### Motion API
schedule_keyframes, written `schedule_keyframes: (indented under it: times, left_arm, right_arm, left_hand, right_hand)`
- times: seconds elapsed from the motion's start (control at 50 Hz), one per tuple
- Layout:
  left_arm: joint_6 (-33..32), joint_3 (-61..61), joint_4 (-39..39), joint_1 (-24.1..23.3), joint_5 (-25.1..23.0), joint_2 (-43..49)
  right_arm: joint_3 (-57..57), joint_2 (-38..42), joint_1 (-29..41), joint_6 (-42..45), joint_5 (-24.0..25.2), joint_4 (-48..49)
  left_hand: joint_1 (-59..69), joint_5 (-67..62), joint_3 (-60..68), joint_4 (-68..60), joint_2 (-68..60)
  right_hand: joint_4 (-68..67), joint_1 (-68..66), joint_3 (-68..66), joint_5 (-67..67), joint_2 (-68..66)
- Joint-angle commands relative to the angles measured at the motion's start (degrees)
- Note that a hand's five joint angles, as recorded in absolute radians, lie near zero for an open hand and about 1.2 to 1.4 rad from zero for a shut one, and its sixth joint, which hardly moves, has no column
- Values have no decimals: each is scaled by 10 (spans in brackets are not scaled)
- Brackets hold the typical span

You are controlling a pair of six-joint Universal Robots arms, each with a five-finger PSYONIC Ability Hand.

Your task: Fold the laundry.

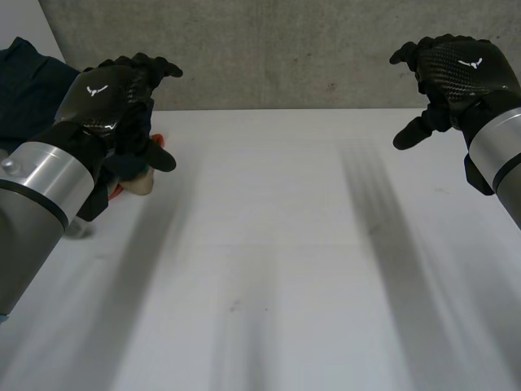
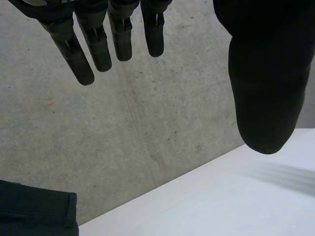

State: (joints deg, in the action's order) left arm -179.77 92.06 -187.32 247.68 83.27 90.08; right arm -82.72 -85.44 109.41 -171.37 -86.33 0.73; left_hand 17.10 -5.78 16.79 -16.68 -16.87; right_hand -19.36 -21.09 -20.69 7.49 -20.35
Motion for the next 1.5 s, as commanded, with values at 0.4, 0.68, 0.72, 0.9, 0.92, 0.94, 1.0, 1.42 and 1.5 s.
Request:
schedule_keyframes:
  times: [0.4, 0.68, 0.72, 0.9, 0.92, 0.94, 1.0, 1.42, 1.5]
  left_arm:
    - [-67, -138, -75, 159, 9, 147]
    - [-189, -351, -89, 230, 44, 442]
    - [-186, -352, -102, 226, 42, 446]
    - [-139, -278, -155, 156, 31, 321]
    - [-132, -264, -163, 148, 26, 304]
    - [-122, -238, -179, 128, 12, 271]
    - [-108, -197, -189, 89, -19, 218]
    - [-90, 30, -122, -280, -90, 272]
    - [-90, 25, -104, -253, -47, 232]
  right_arm:
    - [-3, 16, 0, 5, 0, 0]
    - [-16, 20, 0, 9, 3, -1]
    - [-17, 23, 0, 9, 3, -1]
    - [-13, 24, -2, 16, 2, 0]
    - [-12, 24, -2, 18, 2, 0]
    - [-11, 24, -3, 21, 2, 0]
    - [-10, 24, -6, 29, 2, 1]
    - [-6, 35, -7, 72, 1, -2]
    - [-3, 64, -8, 96, 0, -7]
  left_hand:
    - [-71, 58, -68, 67, 69]
    - [186, -199, 189, -190, -188]
    - [506, -519, 509, -510, -508]
    - [629, -642, 632, -633, -631]
    - [629, -642, 632, -633, -631]
    - [629, -642, 632, -633, -631]
    - [629, -642, 632, -633, -631]
    - [108, -121, 111, -112, -110]
    - [89, -103, 92, -94, -92]
  right_hand:
    - [94, 111, 107, -75, 103]
    - [94, 111, 107, -75, 103]
    - [94, 111, 107, -75, 103]
    - [94, 111, 107, -75, 103]
    - [94, 111, 107, -75, 103]
    - [94, 111, 107, -75, 103]
    - [94, 111, 107, -75, 103]
    - [94, 111, 107, -75, 103]
    - [94, 111, 107, -75, 103]
